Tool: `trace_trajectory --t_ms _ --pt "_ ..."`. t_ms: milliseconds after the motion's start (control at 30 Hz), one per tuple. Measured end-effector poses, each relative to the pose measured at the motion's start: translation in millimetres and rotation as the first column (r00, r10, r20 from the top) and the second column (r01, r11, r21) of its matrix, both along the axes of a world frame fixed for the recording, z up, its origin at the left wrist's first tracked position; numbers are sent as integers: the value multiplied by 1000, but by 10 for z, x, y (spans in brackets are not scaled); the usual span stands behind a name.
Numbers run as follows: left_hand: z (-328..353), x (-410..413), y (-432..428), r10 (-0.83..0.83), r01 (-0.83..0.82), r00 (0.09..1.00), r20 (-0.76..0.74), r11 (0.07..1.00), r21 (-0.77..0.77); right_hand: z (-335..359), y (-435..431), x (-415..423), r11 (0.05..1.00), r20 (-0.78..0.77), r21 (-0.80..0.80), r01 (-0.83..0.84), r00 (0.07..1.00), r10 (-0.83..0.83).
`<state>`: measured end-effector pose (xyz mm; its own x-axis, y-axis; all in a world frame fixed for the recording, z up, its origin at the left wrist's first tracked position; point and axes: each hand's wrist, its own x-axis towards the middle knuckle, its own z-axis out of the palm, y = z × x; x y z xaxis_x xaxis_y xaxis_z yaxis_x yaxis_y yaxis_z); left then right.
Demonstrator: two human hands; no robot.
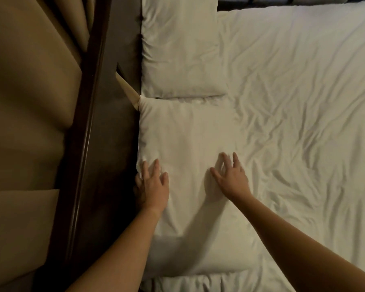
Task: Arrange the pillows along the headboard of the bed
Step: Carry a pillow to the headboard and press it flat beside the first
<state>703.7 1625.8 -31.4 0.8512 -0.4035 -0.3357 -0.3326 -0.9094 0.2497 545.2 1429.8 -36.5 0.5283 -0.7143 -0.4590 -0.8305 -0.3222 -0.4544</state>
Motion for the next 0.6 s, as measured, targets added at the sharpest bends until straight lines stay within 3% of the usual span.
trace_trajectory --t_ms 100,200,333,600 --pt "-52 108 -205 -168 171 980 103 985 -19 -100 12 215 988 -19 -118 -96 995 94" --pt "-148 172 -460 -309 320 944 113 941 -106 -231 20 466 974 21 -142 -176 983 181" --pt "-395 210 -508 -324 330 943 77 940 -88 -483 -20 552 965 4 -109 -238 971 240" --pt "-627 362 -63 -256 257 963 86 966 -3 -749 -366 -113 999 -259 33 9 966 0"
